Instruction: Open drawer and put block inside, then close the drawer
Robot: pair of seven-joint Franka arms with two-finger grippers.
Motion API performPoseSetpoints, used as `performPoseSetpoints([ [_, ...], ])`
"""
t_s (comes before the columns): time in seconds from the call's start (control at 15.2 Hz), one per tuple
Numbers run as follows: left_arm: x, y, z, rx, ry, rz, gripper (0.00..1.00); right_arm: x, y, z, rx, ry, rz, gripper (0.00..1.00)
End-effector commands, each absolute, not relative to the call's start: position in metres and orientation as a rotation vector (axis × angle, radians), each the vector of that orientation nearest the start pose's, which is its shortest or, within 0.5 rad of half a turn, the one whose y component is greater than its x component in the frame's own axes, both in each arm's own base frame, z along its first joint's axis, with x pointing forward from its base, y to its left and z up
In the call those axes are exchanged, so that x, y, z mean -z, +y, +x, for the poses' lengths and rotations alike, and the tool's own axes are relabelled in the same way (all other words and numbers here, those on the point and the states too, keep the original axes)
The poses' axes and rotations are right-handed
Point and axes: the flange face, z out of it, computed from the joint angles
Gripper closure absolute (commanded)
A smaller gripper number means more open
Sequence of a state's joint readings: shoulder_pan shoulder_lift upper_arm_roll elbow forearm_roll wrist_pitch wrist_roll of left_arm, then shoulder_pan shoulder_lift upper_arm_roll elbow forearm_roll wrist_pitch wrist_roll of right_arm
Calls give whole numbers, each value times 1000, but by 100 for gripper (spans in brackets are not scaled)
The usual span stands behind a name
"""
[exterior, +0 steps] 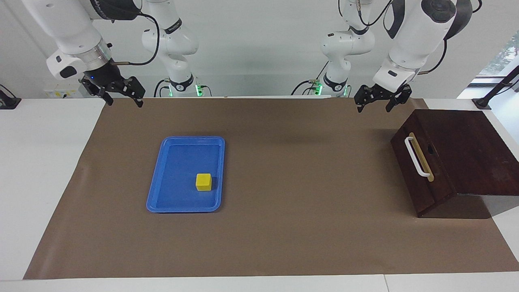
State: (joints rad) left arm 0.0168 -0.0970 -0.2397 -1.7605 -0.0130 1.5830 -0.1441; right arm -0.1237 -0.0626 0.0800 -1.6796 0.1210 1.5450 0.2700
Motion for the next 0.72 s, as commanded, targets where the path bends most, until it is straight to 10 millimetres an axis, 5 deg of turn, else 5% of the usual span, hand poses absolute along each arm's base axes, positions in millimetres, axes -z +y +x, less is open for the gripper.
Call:
performPoseSetpoints([
  [0.0,-589,-133,495,-84,34,-3120,0,-576,3,525,-159,916,-2766,0],
  [0.2,-587,-145,492,-76,21,-3120,0,-535,21,546,-276,1382,-2399,0],
  [0.46,-583,-150,492,-44,32,-3125,0,-480,46,583,-461,1748,-2004,0],
  [0.66,-548,-151,494,-35,51,-3116,0,-453,49,591,-611,1859,-1827,0],
])
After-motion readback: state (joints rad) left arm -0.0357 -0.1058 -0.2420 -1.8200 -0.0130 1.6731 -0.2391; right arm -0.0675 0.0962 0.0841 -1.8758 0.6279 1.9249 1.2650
